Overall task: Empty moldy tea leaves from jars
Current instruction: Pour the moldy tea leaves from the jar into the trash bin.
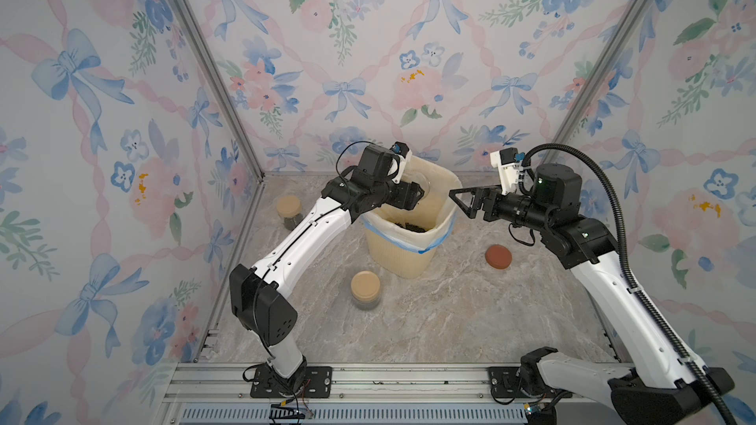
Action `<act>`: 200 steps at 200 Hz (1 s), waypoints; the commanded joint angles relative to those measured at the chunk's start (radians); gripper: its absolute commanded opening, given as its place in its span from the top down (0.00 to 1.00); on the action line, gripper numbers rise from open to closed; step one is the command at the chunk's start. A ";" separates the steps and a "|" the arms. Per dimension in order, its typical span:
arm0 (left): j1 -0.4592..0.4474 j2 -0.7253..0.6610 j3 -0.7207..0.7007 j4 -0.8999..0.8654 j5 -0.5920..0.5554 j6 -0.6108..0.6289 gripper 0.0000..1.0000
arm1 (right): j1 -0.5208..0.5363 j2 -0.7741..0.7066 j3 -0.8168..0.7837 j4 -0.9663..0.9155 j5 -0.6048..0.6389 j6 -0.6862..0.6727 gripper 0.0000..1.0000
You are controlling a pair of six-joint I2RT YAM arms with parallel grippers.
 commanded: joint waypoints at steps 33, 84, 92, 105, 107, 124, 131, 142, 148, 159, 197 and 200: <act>0.009 0.000 0.109 -0.009 0.041 0.015 0.56 | 0.029 0.032 -0.060 0.214 -0.003 -0.272 0.02; 0.022 -0.058 0.110 -0.017 0.083 -0.034 0.55 | 0.116 0.076 -0.055 0.284 0.022 -0.646 0.02; 0.023 -0.071 0.103 -0.019 0.086 -0.040 0.55 | 0.124 0.082 -0.055 0.296 0.025 -0.698 0.03; 0.025 -0.087 0.089 -0.021 0.093 -0.050 0.55 | 0.135 0.093 -0.053 0.305 0.042 -0.789 0.03; 0.027 -0.090 0.089 -0.021 0.096 -0.051 0.55 | 0.138 0.096 -0.052 0.308 0.048 -0.799 0.03; 0.027 -0.109 0.074 -0.021 0.103 -0.058 0.55 | 0.139 0.121 -0.041 0.305 0.044 -0.907 0.03; 0.027 -0.117 0.069 -0.022 0.104 -0.059 0.55 | 0.140 0.132 -0.035 0.307 0.048 -0.942 0.03; 0.026 -0.126 0.060 -0.024 0.109 -0.062 0.55 | 0.141 0.153 -0.025 0.314 0.049 -0.985 0.03; 0.026 -0.132 0.055 -0.024 0.113 -0.065 0.55 | 0.143 0.163 -0.024 0.315 0.045 -1.017 0.02; 0.030 -0.141 0.046 -0.025 0.120 -0.068 0.55 | 0.152 0.176 -0.029 0.343 0.063 -1.070 0.02; 0.028 -0.160 0.011 -0.028 0.142 -0.077 0.55 | 0.180 0.213 -0.041 0.451 0.099 -1.158 0.02; 0.029 -0.161 0.009 -0.027 0.143 -0.076 0.55 | 0.182 0.214 -0.042 0.459 0.100 -1.158 0.03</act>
